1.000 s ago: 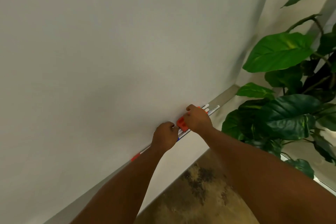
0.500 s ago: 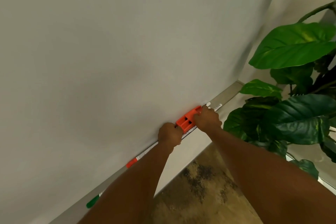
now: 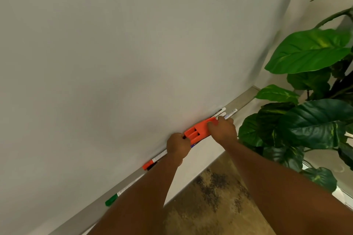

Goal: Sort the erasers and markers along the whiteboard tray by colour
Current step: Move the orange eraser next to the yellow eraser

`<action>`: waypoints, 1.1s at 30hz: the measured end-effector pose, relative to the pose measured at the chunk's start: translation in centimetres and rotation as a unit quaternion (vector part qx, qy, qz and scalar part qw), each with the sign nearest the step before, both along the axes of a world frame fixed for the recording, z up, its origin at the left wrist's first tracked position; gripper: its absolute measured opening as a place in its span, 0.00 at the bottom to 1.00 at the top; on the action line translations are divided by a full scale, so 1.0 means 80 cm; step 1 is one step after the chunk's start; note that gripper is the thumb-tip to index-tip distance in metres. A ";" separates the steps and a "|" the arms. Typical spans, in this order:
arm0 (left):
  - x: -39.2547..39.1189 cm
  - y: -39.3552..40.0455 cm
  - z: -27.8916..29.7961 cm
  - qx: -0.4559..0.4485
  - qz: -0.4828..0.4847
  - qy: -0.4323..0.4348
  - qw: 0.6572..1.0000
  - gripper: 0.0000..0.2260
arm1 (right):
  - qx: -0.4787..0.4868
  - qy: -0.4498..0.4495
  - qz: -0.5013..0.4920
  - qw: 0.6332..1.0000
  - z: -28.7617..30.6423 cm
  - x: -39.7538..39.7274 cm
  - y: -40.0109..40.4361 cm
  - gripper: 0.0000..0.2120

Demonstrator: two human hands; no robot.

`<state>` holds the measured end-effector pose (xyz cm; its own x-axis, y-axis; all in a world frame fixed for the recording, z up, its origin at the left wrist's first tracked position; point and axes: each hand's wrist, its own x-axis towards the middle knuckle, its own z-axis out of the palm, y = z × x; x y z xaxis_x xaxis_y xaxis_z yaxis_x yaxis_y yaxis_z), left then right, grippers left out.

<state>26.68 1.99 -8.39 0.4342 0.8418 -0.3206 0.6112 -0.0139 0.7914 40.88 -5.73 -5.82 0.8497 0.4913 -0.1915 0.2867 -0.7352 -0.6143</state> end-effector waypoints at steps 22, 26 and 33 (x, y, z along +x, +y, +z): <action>-0.370 -0.024 0.056 0.009 0.151 0.024 0.988 0.06 | 0.007 -0.032 0.203 0.979 0.052 -0.331 0.033 0.17; -0.449 -0.022 0.063 0.002 0.172 0.036 0.985 0.11 | 0.018 -0.020 0.226 0.974 0.045 -0.397 0.041 0.13; -0.583 -0.033 0.069 0.013 0.256 0.049 0.965 0.04 | 0.001 0.008 0.317 0.948 0.024 -0.515 0.048 0.09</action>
<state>-19.97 -0.62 -2.87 -0.0726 0.9467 -0.3138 0.6144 0.2902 0.7336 -0.33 -1.88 -3.93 0.3798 0.9031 -0.2002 0.6617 -0.4165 -0.6234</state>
